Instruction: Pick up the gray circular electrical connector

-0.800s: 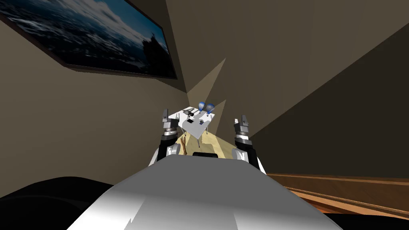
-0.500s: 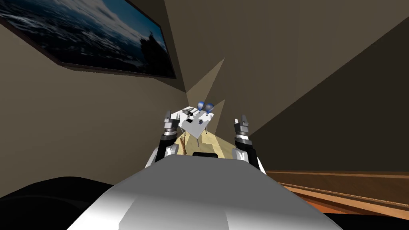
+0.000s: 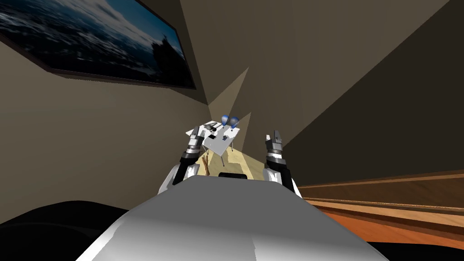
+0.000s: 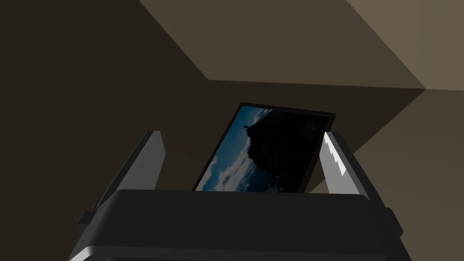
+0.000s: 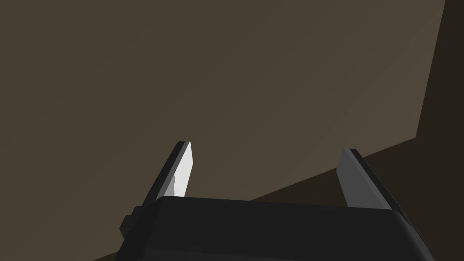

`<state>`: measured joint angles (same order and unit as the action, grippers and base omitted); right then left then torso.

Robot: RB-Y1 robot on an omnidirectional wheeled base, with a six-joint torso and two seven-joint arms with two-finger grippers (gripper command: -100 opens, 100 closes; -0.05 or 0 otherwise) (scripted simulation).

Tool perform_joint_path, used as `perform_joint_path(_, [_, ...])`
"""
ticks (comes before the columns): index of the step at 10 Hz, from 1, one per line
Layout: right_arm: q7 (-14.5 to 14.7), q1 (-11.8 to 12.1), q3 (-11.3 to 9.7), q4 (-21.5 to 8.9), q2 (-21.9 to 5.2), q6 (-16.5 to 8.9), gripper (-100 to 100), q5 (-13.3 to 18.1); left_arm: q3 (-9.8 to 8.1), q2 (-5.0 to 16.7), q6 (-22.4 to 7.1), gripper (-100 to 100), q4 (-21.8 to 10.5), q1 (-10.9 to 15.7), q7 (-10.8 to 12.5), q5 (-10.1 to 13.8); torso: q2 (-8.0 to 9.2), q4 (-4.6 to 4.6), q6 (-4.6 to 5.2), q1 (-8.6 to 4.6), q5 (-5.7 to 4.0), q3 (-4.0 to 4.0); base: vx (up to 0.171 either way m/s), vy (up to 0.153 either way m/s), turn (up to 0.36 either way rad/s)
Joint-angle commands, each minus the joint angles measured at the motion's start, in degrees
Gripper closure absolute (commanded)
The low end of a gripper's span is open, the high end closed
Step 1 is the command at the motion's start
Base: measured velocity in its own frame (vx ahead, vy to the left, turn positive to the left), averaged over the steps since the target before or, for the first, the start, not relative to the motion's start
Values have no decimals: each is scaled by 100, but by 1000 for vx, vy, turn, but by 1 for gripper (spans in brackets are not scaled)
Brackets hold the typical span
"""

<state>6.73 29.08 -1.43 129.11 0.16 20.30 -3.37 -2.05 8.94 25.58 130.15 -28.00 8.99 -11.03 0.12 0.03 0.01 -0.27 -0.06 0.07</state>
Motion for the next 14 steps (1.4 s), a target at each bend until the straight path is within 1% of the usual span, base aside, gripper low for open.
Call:
perform_joint_path(1, [0,0,0,0,0,0,0,0,-96,152,-215,-100,-48,90,-2,-131,0,0,0,0,0,0,-28,-89,-98])
perform_joint_path(3, [0,0,0,0,0,0,0,0,-217,273,-478,-100,-116,165,6,-265,-1,0,0,-4,-1,-1,-19,-85,-82])
perform_joint_path(6, [0,0,0,0,0,0,0,0,-397,372,-951,-100,-204,290,53,-388,-11,-2,0,-8,-2,-6,1,-100,-99])
perform_joint_path(7, [0,1,0,0,0,0,0,0,-397,372,-1019,-100,-204,290,53,-388,-13,-3,-1,-13,-3,-7,15,-73,-27])
perform_joint_path(8, [0,1,0,0,0,0,0,0,-455,389,-1232,-100,-227,335,79,-401,-15,-3,-2,-2,-1,-8,9,-57,-75])
perform_joint_path(9, [0,1,0,0,0,0,0,0,-512,401,-1380,-100,-246,382,111,-400,-14,-3,-1,4,0,-8,23,-93,-102])
perform_joint_path(10, [0,1,0,0,0,0,0,0,-512,401,-1475,-100,-246,382,111,-400,-18,-4,-1,-5,-1,-10,22,-70,-14])
perform_joint_path(11, [0,1,1,0,0,0,0,0,-567,410,-1706,-100,-262,431,148,-383,-18,-4,-2,1,-1,-10,30,-65,-52])
perform_joint_path(12, [0,1,0,0,0,0,0,0,-621,414,-1878,-100,-274,482,189,-350,-20,-4,-1,3,0,-11,53,-79,-87])
perform_joint_path(13, [0,1,0,0,0,0,0,0,-621,414,-1999,-100,-274,482,189,-350,-27,-6,-1,-1,0,-15,42,-68,-22])
perform_joint_path(14, [0,1,1,0,0,0,0,0,-674,416,-2168,-100,-284,535,236,-302,-25,-6,-3,2,0,-15,43,-80,-38])
